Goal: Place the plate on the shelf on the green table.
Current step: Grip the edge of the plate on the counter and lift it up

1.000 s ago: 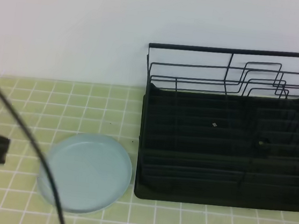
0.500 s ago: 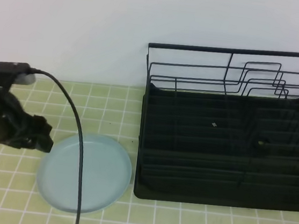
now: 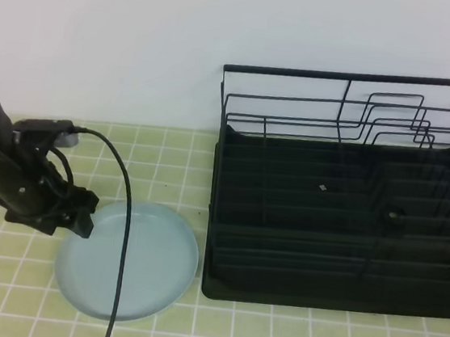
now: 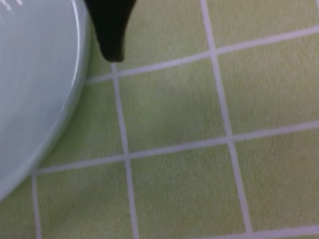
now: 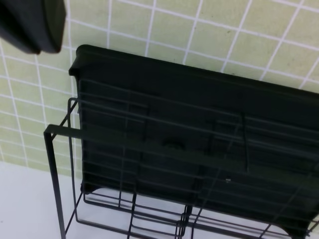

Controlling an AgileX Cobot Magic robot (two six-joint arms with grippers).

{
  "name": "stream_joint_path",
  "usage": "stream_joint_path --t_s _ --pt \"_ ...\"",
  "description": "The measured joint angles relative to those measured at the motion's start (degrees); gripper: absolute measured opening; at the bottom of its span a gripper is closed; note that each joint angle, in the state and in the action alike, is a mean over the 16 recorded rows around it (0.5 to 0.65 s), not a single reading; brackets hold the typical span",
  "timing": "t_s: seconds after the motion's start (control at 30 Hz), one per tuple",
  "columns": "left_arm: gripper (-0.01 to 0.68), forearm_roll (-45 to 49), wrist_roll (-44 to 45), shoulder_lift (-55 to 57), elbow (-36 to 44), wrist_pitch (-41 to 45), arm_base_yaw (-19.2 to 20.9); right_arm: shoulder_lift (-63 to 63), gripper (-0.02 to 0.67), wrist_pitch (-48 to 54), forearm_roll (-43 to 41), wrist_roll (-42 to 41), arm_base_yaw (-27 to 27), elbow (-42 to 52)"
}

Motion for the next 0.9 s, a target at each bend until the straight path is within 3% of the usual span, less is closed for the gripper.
stream_joint_path --t_s 0.37,0.9 --pt "0.351 0.1 1.8 4.8 -1.4 -1.6 0.0 0.0 -0.002 -0.3 -0.9 -0.1 0.0 0.0" --pt "0.060 3.2 3.1 5.3 -2.4 0.3 0.1 0.0 -0.002 -0.7 -1.3 -0.1 0.0 0.0"
